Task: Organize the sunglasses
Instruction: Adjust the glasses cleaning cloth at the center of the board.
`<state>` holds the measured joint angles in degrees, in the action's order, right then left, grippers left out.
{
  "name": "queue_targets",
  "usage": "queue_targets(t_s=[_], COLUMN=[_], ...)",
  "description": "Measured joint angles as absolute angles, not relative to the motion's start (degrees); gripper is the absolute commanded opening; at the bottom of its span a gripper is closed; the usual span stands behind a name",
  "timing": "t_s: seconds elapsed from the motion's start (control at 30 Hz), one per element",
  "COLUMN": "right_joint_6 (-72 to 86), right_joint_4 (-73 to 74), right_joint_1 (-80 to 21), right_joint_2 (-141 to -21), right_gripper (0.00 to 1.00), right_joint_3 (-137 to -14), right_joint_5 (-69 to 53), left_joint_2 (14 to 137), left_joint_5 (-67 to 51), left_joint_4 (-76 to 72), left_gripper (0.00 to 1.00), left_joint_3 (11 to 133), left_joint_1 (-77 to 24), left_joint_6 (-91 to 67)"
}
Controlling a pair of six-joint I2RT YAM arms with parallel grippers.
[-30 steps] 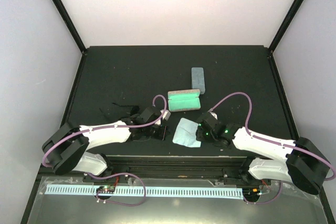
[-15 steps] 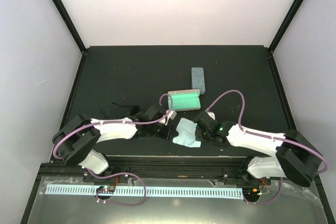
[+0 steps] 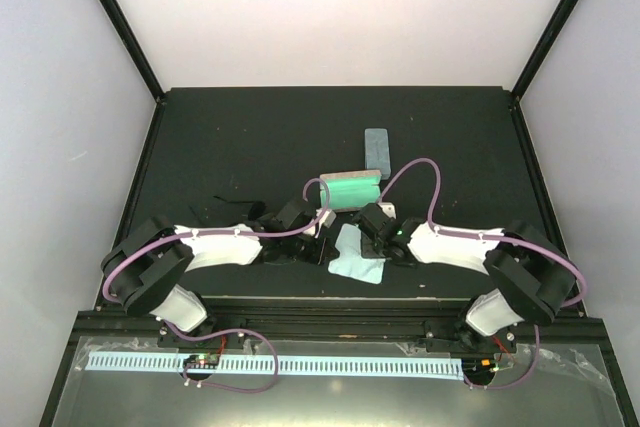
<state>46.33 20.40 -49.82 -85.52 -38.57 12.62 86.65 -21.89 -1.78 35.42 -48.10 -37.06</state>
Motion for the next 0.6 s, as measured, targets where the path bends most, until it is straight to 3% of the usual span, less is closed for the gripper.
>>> queue_targets(t_s=[0.2,0.47,0.6], right_joint_6=[45.50,47.77,49.23], right_joint_4=[21.12,22.41,23.09], right_joint_1=[-49.41,-49.41,-49.41], right_joint_2=[-84.53,-72.75,-69.58], right_gripper=[0.30,0.31,0.31], right_joint_3=[-38.61,-34.98,-32.91], right_joint_5=[13.63,15.59,16.10], left_joint_2=[86.96,93.27,96.60], left_joint_5=[-21.80,-19.35,-14.70], left_joint_4=[-2.15,-2.90,-2.07], left_gripper=[0.14,0.14,0.24], left_joint_3=[35.48,41.30,44.82], left_joint_1=[-48.10,-48.10,-48.51], left_joint_6=[-37.06,-35.90,-34.59])
